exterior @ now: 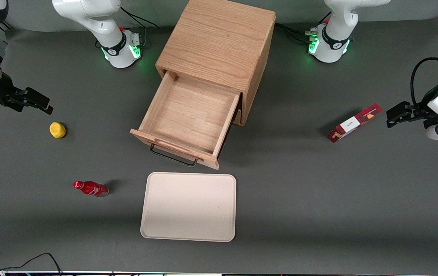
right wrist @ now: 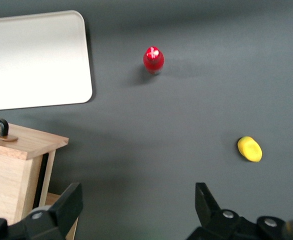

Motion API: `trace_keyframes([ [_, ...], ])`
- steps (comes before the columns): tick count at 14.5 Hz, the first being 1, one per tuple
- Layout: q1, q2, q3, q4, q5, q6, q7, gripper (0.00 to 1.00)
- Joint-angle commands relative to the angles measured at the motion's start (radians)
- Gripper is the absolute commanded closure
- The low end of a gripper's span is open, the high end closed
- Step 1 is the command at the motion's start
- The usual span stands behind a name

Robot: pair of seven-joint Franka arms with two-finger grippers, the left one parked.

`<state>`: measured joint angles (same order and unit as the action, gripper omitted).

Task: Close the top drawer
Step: 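Move the right gripper toward the open drawer's front panel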

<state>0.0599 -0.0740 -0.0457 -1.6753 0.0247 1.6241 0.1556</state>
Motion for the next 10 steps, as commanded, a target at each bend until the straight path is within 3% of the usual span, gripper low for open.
trace_keyframes([
  [1,-0.003,0.052,-0.003,0.068,0.023,-0.021,-0.011,0.00],
  [7,0.006,0.095,0.004,0.097,0.038,-0.035,-0.010,0.00],
  [10,0.012,0.178,0.020,0.219,0.038,-0.070,-0.098,0.00],
])
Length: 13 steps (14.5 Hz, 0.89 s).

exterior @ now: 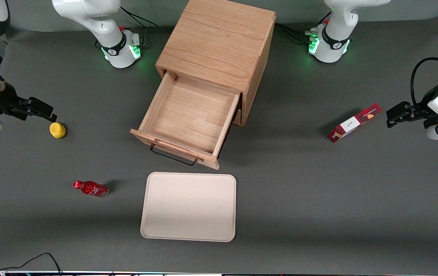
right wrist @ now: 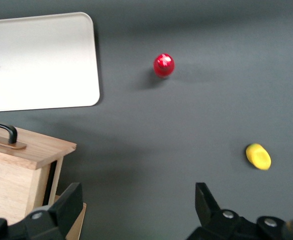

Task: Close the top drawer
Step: 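Move the right gripper toward the open drawer's front panel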

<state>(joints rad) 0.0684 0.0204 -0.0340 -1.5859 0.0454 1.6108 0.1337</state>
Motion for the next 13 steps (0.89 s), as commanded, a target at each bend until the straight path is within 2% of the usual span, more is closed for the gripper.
trace_keyframes([
  [1,0.004,0.128,0.020,0.191,0.017,-0.092,-0.154,0.00],
  [3,0.008,0.209,0.060,0.323,0.011,-0.153,-0.242,0.00],
  [7,0.025,0.395,0.178,0.564,0.004,-0.154,-0.365,0.00],
  [13,0.099,0.499,0.293,0.616,-0.001,-0.002,-0.364,0.00],
])
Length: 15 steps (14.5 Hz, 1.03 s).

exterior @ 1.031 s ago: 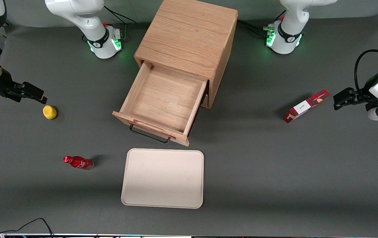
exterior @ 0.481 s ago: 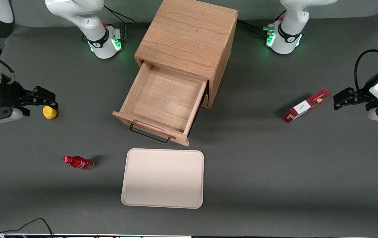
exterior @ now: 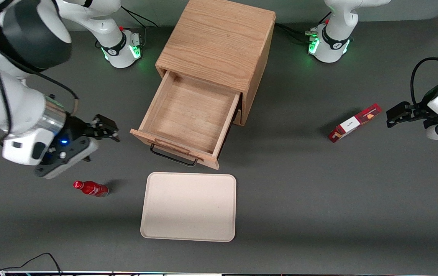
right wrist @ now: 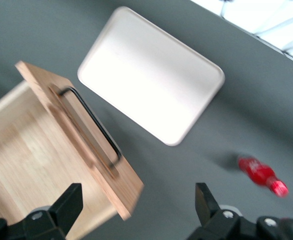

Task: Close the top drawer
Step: 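Move the right gripper toward the open drawer's front panel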

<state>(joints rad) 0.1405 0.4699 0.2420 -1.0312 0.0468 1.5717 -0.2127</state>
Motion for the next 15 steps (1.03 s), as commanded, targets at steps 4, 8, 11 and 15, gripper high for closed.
trace_keyframes([
  [4,0.036,0.131,0.083,0.060,-0.008,0.088,-0.060,0.00],
  [8,0.050,0.190,0.083,0.062,-0.030,0.088,-0.292,0.00],
  [11,0.053,0.234,0.083,0.063,-0.071,0.088,-0.359,0.00],
  [15,0.067,0.269,0.080,0.062,-0.100,0.087,-0.387,0.00],
])
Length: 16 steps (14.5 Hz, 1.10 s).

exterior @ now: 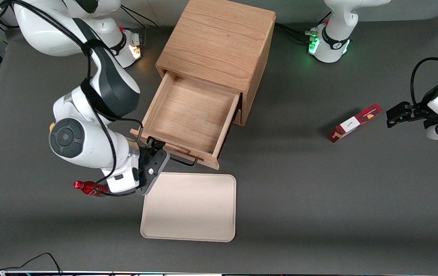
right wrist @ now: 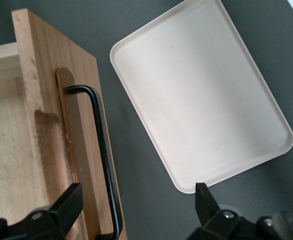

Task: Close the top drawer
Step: 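Move the right gripper toward the open drawer's front panel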

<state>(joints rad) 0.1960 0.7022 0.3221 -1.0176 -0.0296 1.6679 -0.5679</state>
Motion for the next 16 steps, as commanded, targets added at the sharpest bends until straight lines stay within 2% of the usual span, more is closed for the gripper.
trace_keyframes([
  [1,0.013,0.051,0.000,0.050,-0.024,-0.010,-0.038,0.00],
  [14,0.000,0.089,0.025,0.036,-0.003,-0.016,-0.041,0.00],
  [16,-0.015,0.099,0.023,0.030,0.052,-0.016,-0.040,0.00],
])
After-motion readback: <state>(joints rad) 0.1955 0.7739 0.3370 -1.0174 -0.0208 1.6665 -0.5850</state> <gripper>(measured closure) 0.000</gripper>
